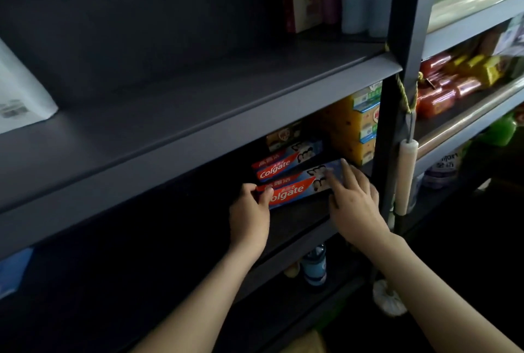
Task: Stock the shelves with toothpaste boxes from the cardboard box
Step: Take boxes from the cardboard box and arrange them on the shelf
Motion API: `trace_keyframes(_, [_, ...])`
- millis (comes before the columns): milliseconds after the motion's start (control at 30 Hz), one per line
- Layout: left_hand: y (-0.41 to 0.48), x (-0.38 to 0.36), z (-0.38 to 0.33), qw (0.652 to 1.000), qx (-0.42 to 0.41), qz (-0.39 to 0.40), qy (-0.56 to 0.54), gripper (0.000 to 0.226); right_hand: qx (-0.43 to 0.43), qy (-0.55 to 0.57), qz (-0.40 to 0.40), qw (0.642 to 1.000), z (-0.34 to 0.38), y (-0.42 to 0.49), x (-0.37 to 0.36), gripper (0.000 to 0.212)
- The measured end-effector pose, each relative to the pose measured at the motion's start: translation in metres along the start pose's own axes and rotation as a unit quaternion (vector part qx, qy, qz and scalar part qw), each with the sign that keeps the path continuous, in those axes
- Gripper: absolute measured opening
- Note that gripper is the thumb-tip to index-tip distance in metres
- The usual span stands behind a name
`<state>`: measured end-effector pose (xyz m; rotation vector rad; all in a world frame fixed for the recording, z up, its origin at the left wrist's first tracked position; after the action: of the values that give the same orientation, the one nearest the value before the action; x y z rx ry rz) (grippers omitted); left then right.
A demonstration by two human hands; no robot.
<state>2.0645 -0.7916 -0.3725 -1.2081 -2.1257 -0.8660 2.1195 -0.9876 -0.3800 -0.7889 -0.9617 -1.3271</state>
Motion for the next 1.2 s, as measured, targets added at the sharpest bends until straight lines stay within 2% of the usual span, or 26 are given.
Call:
trace_keyframes(100, [0.016,-0.008,-0.02,0.983,-0.112,0.022,0.143,0.053,0.06,-0.013,0.005,0.998,0.007,0.008,-0.004,0.058])
trace_keyframes(200, [0.034,-0.023,-0.039,0.954,-0.223,0.068,0.185,0.068,0.066,0.003,0.022,0.998,0.007,0.022,-0.01,0.06])
trace_keyframes(267, [0.047,-0.036,-0.041,0.937,-0.259,0.099,0.213,0.069,0.067,0.025,0.04,0.997,0.009,0.029,-0.014,0.061])
trace_keyframes(300, [0.053,-0.043,-0.038,0.933,-0.263,0.118,0.217,0.068,0.067,0.04,0.054,0.996,0.011,0.032,-0.018,0.062])
trace_keyframes(400, [0.061,-0.052,-0.023,0.954,-0.216,0.161,0.13,0.057,0.066,0.084,0.092,0.99,0.015,0.036,-0.027,0.064])
trace_keyframes(533, [0.056,-0.036,-0.018,0.946,-0.272,0.109,0.135,0.047,0.074,0.115,0.126,0.983,0.027,0.036,-0.037,0.068])
trace_keyframes(833, [0.05,-0.02,-0.006,0.948,-0.271,0.073,0.15,0.045,0.102,0.088,0.146,0.98,0.054,0.041,-0.046,0.073])
trace_keyframes(1000, [0.051,-0.021,-0.003,0.95,-0.264,0.074,0.152,0.044,0.109,0.021,0.084,0.99,0.051,0.035,-0.036,0.066])
trace_keyframes(1067, [0.049,-0.021,-0.004,0.954,-0.247,0.079,0.152,0.046,0.106,0.026,0.053,0.993,0.046,0.028,-0.026,0.063])
trace_keyframes(1200, [0.032,-0.017,-0.02,0.946,-0.226,0.053,0.225,0.058,0.12,0.054,-0.004,0.991,0.035,0.002,-0.01,0.057])
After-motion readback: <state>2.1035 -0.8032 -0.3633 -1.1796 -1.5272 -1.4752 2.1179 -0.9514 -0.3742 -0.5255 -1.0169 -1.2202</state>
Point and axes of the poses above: each hand's wrist, its own y-axis towards the middle knuckle, its own x-axis out of the back of the hand, z = x × y, the point moved 10 cm from there along y, towards the middle knuckle, and after that the axes turned 12 degrees about -x, right-handed, at the moved point
